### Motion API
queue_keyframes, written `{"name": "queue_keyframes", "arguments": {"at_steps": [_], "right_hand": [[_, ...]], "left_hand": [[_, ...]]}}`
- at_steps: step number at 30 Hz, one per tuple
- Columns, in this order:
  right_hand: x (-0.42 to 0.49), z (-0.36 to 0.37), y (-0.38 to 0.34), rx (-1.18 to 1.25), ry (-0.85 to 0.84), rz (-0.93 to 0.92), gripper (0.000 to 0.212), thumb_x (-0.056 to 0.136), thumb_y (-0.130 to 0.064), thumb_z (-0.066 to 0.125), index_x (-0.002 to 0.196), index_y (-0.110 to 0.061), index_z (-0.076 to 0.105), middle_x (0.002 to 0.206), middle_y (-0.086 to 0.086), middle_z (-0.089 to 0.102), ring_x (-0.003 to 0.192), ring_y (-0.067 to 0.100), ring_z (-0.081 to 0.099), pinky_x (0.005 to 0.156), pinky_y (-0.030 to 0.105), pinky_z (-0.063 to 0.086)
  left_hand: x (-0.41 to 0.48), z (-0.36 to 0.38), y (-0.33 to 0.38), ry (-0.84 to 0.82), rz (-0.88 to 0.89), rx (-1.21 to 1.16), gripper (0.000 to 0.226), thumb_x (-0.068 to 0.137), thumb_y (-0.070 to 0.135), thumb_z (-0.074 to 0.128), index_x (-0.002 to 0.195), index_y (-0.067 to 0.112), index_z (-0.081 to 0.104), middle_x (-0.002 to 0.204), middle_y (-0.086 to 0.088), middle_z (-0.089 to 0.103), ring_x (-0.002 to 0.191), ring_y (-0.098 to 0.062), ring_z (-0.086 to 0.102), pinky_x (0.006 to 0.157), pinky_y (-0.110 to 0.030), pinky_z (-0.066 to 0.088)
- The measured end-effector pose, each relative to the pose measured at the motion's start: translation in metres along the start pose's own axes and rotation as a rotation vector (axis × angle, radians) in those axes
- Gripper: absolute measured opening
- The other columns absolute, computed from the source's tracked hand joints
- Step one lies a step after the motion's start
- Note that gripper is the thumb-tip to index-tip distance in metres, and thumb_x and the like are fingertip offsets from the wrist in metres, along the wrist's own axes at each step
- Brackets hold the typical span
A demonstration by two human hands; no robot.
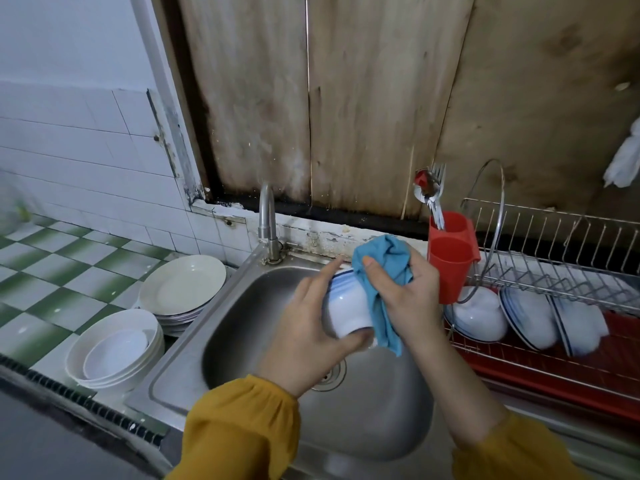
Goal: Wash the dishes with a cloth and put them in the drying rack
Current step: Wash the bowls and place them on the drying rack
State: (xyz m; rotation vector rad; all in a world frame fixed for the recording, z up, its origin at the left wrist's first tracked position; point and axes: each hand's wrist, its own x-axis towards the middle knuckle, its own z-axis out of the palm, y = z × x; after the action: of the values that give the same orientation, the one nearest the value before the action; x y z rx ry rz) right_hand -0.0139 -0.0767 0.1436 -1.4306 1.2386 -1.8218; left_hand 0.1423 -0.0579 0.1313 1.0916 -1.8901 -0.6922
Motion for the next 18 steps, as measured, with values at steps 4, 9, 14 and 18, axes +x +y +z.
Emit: {"name": "queue_keyframes", "arguments": {"at_steps": [4, 9, 14, 18], "right_hand": [[0.002, 0.003, -0.008, 0.112, 0.108, -0.127, 0.020, 0.078, -0.019, 0.074, 0.094, -0.019, 0.062, 0.083, -0.018, 0.072, 0.079, 0.000, 0.067, 0.072, 0.016, 0.051], [-0.002, 0.005, 0.003, 0.311, 0.196, 0.112, 0.014, 0.089, -0.002, 0.064, 0.091, -0.017, 0.064, 0.076, -0.018, 0.072, 0.074, -0.002, 0.067, 0.067, 0.015, 0.050], [0.004, 0.001, 0.000, 0.072, 0.084, -0.204, 0.023, 0.076, -0.027, 0.071, 0.097, -0.021, 0.062, 0.088, -0.019, 0.070, 0.083, 0.000, 0.066, 0.074, 0.015, 0.051], [0.002, 0.003, 0.006, 0.208, 0.183, -0.119, 0.017, 0.078, -0.014, 0.068, 0.094, -0.017, 0.061, 0.083, -0.021, 0.071, 0.081, -0.003, 0.066, 0.072, 0.013, 0.050]], "left_hand": [[0.003, 0.003, 0.000, 0.220, 0.099, -0.024, 0.089, 0.058, 0.050, 0.085, 0.135, 0.023, 0.050, 0.124, 0.006, 0.059, 0.114, -0.009, 0.058, 0.091, -0.031, 0.054], [0.006, 0.004, 0.008, 0.225, -0.004, -0.032, 0.088, 0.058, 0.055, 0.081, 0.134, 0.026, 0.050, 0.124, 0.014, 0.056, 0.113, 0.000, 0.052, 0.095, -0.015, 0.046], [0.014, -0.008, 0.009, 0.138, 0.104, 0.076, 0.078, 0.058, 0.055, 0.075, 0.129, 0.028, 0.055, 0.120, 0.013, 0.061, 0.108, 0.004, 0.055, 0.085, -0.020, 0.052], [0.008, 0.000, 0.006, 0.207, -0.095, -0.263, 0.066, 0.056, 0.046, 0.083, 0.117, 0.040, 0.058, 0.111, 0.015, 0.066, 0.102, -0.004, 0.064, 0.078, -0.023, 0.057]]}}
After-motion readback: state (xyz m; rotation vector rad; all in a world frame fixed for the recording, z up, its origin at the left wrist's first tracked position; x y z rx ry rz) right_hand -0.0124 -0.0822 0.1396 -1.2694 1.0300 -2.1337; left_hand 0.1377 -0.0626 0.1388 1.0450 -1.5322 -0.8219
